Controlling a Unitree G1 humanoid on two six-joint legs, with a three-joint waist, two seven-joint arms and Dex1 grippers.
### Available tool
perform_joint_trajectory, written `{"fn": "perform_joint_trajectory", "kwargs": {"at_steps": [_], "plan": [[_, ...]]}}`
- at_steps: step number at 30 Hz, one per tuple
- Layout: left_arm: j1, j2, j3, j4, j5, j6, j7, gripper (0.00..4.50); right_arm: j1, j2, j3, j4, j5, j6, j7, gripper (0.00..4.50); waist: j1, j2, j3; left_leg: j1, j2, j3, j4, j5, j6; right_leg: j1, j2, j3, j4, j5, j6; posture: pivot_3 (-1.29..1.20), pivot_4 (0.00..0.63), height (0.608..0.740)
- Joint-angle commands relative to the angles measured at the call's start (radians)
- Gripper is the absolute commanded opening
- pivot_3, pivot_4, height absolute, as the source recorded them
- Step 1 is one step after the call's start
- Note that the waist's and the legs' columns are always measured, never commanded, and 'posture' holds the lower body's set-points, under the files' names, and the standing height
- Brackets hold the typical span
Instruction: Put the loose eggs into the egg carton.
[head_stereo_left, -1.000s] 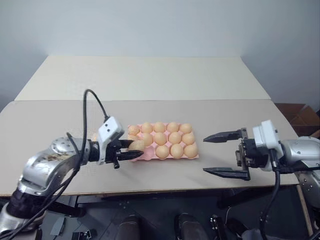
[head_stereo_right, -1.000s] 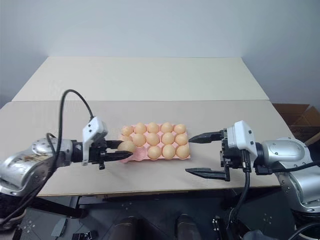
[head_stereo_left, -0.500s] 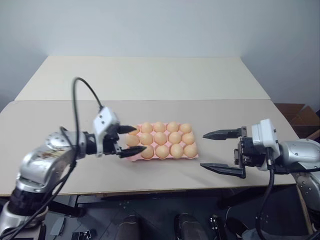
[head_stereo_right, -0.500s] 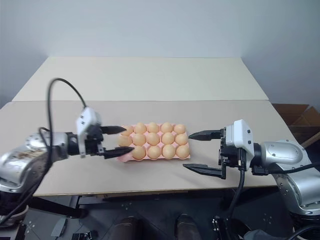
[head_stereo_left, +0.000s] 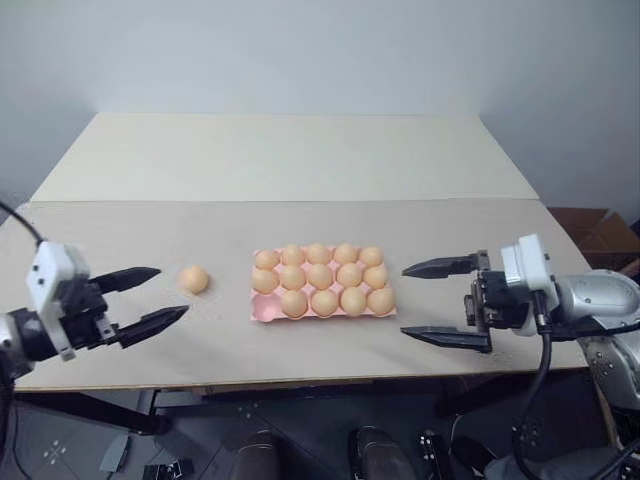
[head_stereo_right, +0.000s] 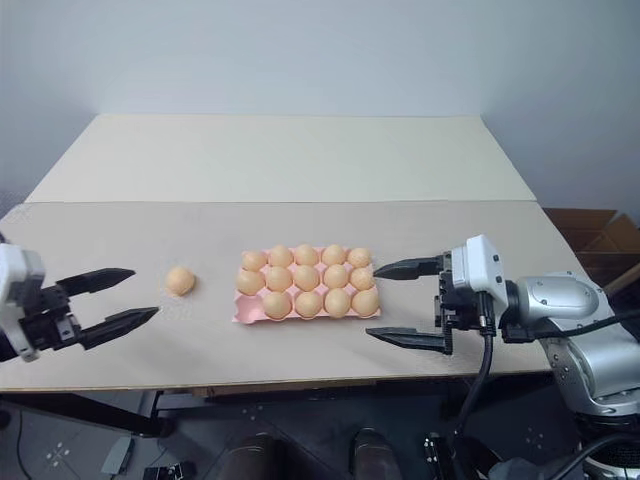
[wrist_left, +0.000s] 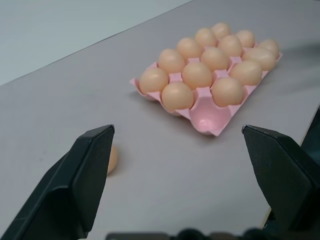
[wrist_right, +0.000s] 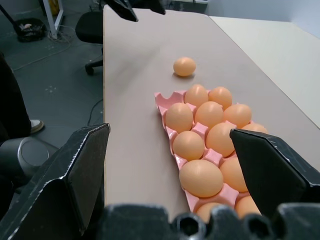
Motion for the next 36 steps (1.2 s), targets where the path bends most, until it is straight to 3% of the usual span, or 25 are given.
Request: {"fn": "perform_joint_trajectory", "kwargs": {"at_steps": [1, 9, 13, 19, 24, 28, 33, 36], "plan": [[0.013, -0.024, 0.04, -0.056, -0.019, 0.0, 0.063, 4.45, -0.031, 0.01, -0.001, -0.001, -0.005, -0.015, -0.025, 4.5, 0.005, 0.0, 0.0, 0.0, 0.0, 0.0, 0.0, 0.0, 0.0, 0.0, 0.0, 0.0, 0.0, 0.0, 0.0, 0.0, 0.15, 0.74], [-0.104, -0.048, -0.042, -0.056, -0.047, 0.167, 0.328, 4.45, -0.058, 0.016, 0.011, 0.011, -0.041, 0.0, -0.099, 4.5, 0.005, 0.0, 0.0, 0.0, 0.0, 0.0, 0.0, 0.0, 0.0, 0.0, 0.0, 0.0, 0.0, 0.003, 0.004, 0.0, 0.15, 0.74], [-0.29, -0.054, -0.2, 0.008, 0.034, 0.359, 0.583, 4.45, -0.052, 0.018, 0.004, 0.002, -0.036, -0.005, -0.098, 4.5, 0.011, 0.0, 0.0, 0.0, 0.0, -0.001, 0.0, 0.0, 0.0, 0.001, 0.001, -0.001, 0.001, 0.004, 0.006, 0.0, 0.15, 0.74], [-0.606, -0.209, -0.382, 0.189, 0.104, 0.606, 0.824, 4.45, -0.056, 0.031, 0.013, -0.006, -0.044, -0.011, -0.11, 4.5, 0.007, -0.001, 0.0, -0.001, -0.002, -0.002, 0.002, 0.0, 0.0, 0.002, 0.001, 0.0, 0.0, 0.006, 0.009, 0.0, 0.15, 0.74], [-0.695, -0.266, -0.481, 0.263, 0.153, 0.707, 0.867, 4.45, -0.041, 0.031, -0.005, -0.033, -0.026, -0.006, -0.119, 4.5, -0.004, -0.001, 0.0, -0.003, -0.002, -0.003, 0.002, 0.0, 0.0, 0.0, 0.001, 0.0, -0.001, 0.007, 0.01, 0.0, 0.15, 0.74], [-0.71, -0.274, -0.49, 0.3, 0.208, 0.718, 0.906, 3.61, -0.026, 0.033, -0.013, -0.044, -0.02, -0.004, -0.13, 4.5, -0.009, -0.001, 0.0, -0.002, -0.002, -0.005, 0.0, 0.0, 0.0, 0.0, 0.001, 0.0, 0.0, 0.007, 0.01, 0.0, 0.15, 0.74], [-0.716, -0.266, -0.485, 0.297, 0.234, 0.714, 0.901, 1.92, -0.028, 0.038, -0.017, -0.049, -0.018, -0.004, -0.156, 4.5, -0.011, -0.001, 0.0, 0.0, -0.002, -0.005, 0.001, 0.001, -0.001, 0.001, 0.001, 0.0, 0.001, 0.007, 0.009, 0.0, 0.15, 0.74], [-0.721, -0.263, -0.481, 0.266, 0.24, 0.703, 0.896, 1.44, -0.025, 0.036, -0.02, -0.05, -0.017, -0.005, -0.164, 4.5, -0.01, -0.001, 0.0, -0.001, -0.002, -0.005, 0.001, 0.001, -0.001, 0.001, 0.001, 0.0, 0.0, 0.007, 0.009, 0.0, 0.15, 0.74]]}}
